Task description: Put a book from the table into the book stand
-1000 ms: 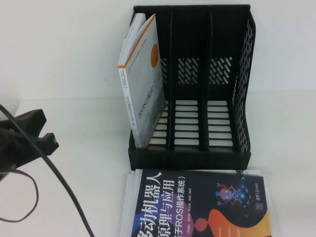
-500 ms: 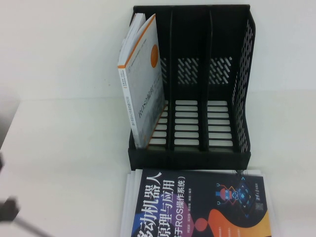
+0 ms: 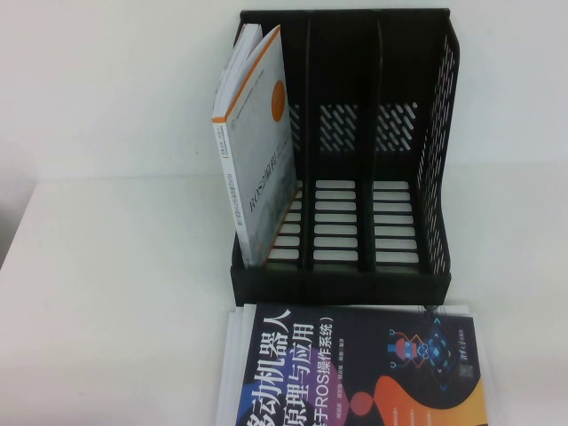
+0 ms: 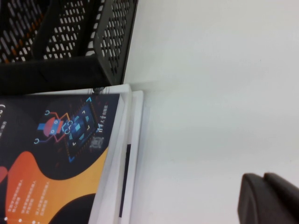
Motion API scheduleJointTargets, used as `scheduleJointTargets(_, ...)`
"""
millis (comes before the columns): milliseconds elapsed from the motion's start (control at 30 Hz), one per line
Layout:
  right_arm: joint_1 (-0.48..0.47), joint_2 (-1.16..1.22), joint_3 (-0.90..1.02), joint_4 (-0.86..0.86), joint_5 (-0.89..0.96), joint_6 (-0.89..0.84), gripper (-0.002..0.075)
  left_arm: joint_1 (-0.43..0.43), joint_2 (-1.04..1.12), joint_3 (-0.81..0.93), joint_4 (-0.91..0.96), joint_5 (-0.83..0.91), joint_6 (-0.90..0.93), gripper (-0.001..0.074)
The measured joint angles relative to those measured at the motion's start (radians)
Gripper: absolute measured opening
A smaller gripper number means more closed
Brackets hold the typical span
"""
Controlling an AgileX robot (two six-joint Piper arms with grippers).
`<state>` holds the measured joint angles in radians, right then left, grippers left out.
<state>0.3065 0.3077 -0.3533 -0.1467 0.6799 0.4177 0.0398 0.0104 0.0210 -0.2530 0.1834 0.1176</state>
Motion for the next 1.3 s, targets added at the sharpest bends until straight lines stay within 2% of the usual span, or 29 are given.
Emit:
scheduleJointTargets(233, 0.0, 0.0, 0.0, 0.0, 0.0, 0.0, -0.0002, 0.012, -0.018, 0.0, 0.013, 0.093, -0.006, -0.0001)
scheduleJointTargets(400, 0.0, 0.0, 0.0, 0.0, 0.0, 0.0, -0.0002, 0.015, -0.018, -0.002, 0.123, 0.125, -0.069, -0.0001)
scheduleJointTargets(600, 0.0, 0.0, 0.0, 0.0, 0.0, 0.0, -0.0002, 0.015, -0.018, -0.002, 0.161, 0.127, -0.123, -0.0001)
scheduleJointTargets(1300, 0.0, 0.0, 0.0, 0.0, 0.0, 0.0, -0.0002, 0.016, -0.018, -0.004, 0.171, 0.136, -0.118, -0.0002)
